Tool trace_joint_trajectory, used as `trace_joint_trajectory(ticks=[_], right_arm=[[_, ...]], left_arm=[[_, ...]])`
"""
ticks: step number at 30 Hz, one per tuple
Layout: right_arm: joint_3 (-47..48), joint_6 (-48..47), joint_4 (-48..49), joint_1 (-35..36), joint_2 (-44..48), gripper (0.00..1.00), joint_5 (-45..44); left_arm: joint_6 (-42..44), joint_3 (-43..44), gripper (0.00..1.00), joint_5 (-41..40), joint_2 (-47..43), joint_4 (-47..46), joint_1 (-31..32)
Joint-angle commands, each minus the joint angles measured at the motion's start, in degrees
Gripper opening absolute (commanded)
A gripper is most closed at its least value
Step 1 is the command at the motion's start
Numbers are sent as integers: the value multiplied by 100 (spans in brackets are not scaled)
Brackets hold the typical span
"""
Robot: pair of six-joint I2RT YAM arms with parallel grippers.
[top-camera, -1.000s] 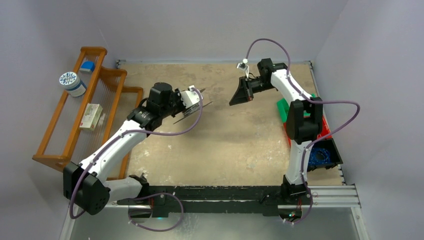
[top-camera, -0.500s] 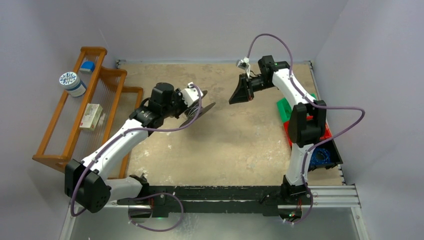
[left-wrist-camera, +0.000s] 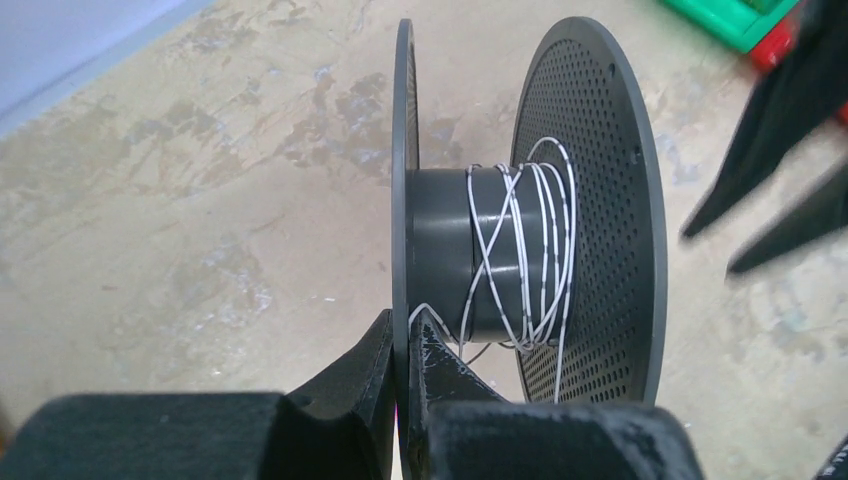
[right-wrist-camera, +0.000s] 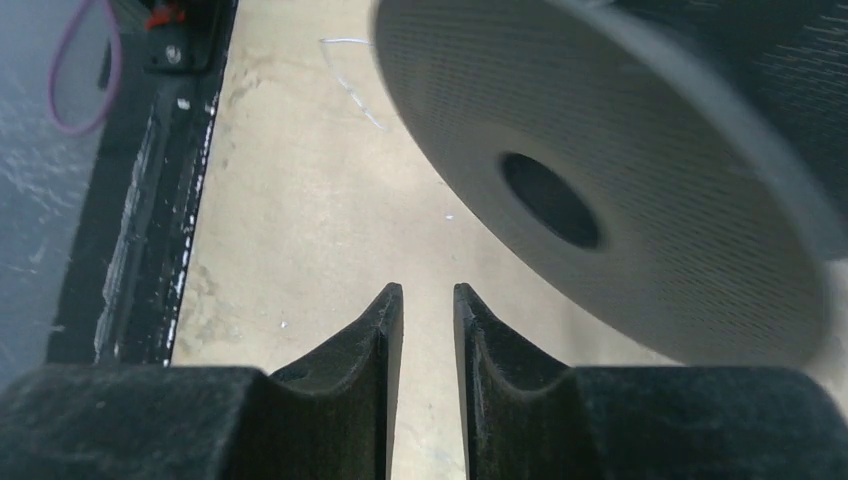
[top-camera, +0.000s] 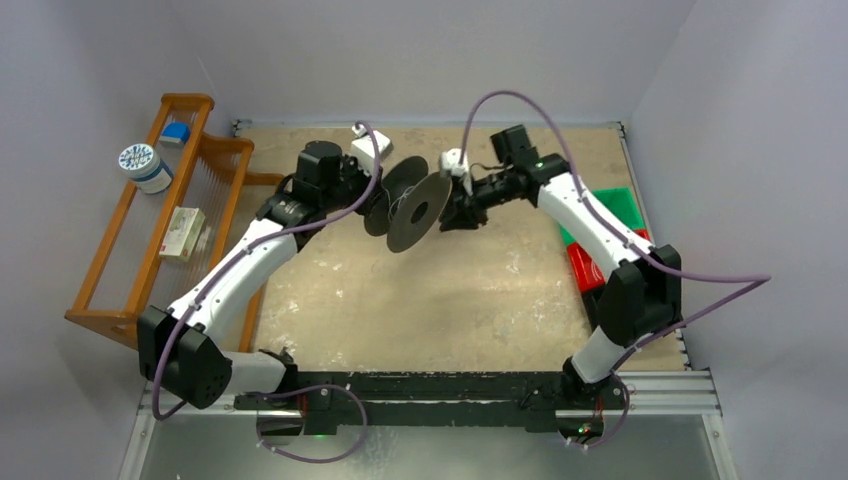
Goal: Wrap the cables
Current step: Wrap the cable around the cable reel.
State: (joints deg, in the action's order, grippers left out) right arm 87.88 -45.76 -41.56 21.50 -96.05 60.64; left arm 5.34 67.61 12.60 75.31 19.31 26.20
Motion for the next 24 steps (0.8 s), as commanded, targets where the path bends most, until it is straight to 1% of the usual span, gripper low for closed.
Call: trace_joint_trajectory(ticks=[1,6,8,12,15,17,20,24], right_arm=[[-640,240,1297,815,546,29,-1310],[-1182,288,2221,1549,848,30,-2545],[-1365,238,2504,1761,897,30,-2851],[-1619,357,3114,2059,969,30,-3160],[-1520,525,3280,2201,854,30,-3579],[-1377,516,3168,2207,794,30,-3507],[-1496,352,3106,2245,830,32,-3129],[-1604,165,3115,2581,626,33,-3693]], left_arm=[[-1440,45,0,1063,63,-937,-443],[-2627,-435,0,1976,253,-1668,-916],[-2985,-588,0,2120,330,-1845,-1009],[-3602,-926,0,2247,424,-2458,-1127],[-4299,-1396,0,2401,479,-3094,-1342],[-4552,-1708,0,2279,507,-3323,-1429],[-4734,-2009,0,1999,573,-3451,-1521],[-4911,-2285,0,1662,710,-3635,-1574]])
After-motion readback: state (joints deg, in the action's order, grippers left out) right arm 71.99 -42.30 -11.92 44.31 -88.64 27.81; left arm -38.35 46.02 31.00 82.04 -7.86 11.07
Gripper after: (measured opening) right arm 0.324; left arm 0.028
